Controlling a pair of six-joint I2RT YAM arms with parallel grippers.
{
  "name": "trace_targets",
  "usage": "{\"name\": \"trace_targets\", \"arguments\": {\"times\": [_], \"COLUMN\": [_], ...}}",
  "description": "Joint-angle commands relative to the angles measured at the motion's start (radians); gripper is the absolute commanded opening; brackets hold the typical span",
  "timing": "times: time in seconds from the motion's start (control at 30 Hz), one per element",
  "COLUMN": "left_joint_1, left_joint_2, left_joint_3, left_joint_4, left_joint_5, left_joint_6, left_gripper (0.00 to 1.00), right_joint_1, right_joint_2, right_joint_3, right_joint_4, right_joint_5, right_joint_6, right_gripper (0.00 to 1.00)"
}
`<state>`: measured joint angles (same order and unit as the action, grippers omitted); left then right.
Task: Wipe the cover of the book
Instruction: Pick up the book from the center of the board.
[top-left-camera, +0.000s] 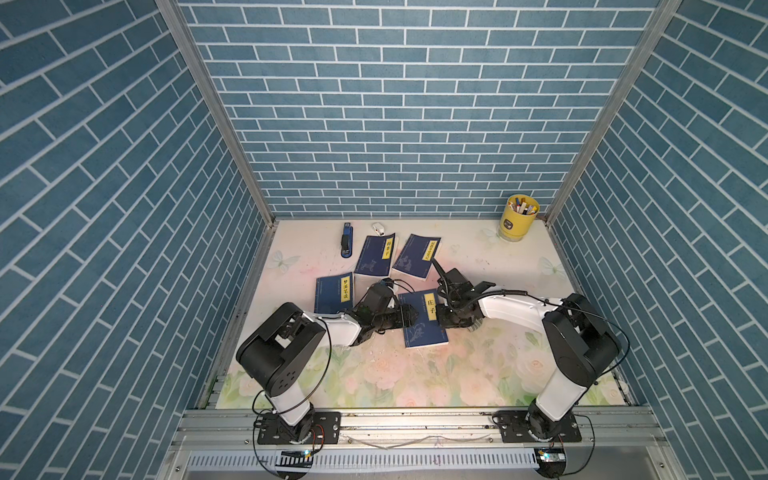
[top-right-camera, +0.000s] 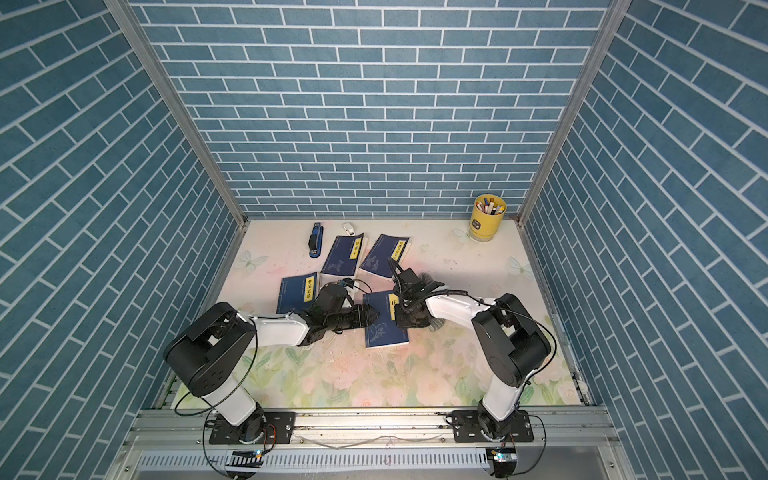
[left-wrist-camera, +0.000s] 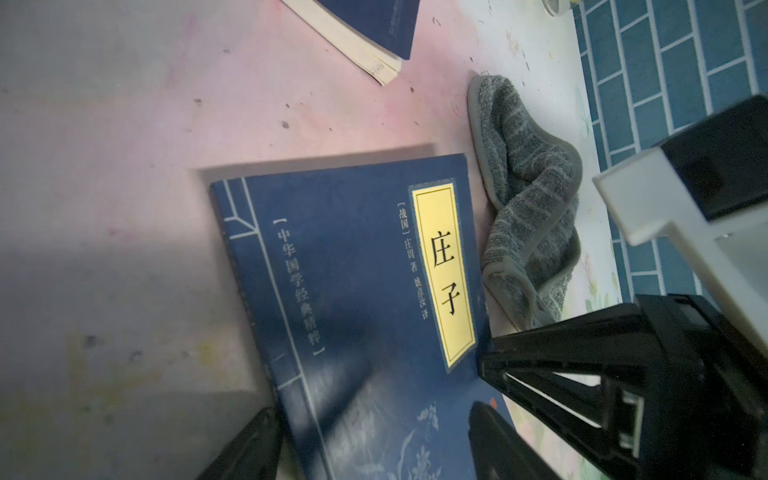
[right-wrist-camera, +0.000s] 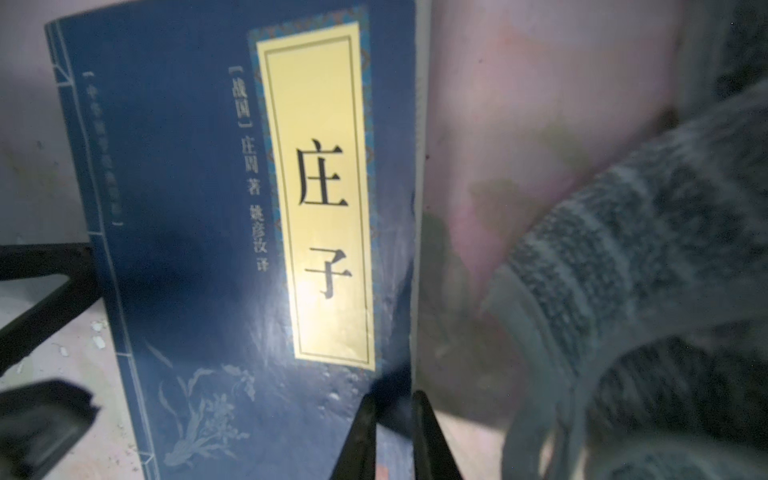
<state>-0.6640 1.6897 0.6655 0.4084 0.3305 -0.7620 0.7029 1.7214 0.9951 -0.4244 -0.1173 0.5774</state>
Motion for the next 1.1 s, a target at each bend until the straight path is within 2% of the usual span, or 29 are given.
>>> {"name": "trace_targets", "arguments": {"times": [0.0,0.17,0.43,0.67,0.87,1.07], "left_joint_1": [-0.016,-0.015,0.004,0.007,0.014,0.037], "left_joint_2": [0.017,0.002,-0.008,-0.020,-0.033,-0.069], "left_joint_3": [-0.010,-0.013,-0.064,-0.071,-0.072,-0.062], "left_joint_4": [0.123,0.188,0.374,0.393,0.381,0.250], "left_joint_5": [0.141,0.172,0.228,0.226,0.218,0.185], "left_joint_6": [-0.055,-0.089,-0.191,-0.197,-0.198,-0.155], "left_gripper": [0.70,0.61,0.54,0.45,0.32,0.15], "right_joint_1": [0.013,0.017,0.023,0.024,0.024,0.024], "right_joint_2": [0.059,0.058,0.063,0.070,0.079,0.070], "right_joint_3": [-0.059,-0.060,-0.041,-0.010,0.027,0.024], "right_joint_4": [0.009,0.032,0.076,0.098,0.105,0.105], "right_joint_5": [-0.034,-0.054,-0.090,-0.091,-0.092,-0.078], "right_joint_6": [0.028,0.039,0.064,0.080,0.082,0.078], "right_gripper": [0.16,0.16,0.16,0.16,0.16,0.17]}}
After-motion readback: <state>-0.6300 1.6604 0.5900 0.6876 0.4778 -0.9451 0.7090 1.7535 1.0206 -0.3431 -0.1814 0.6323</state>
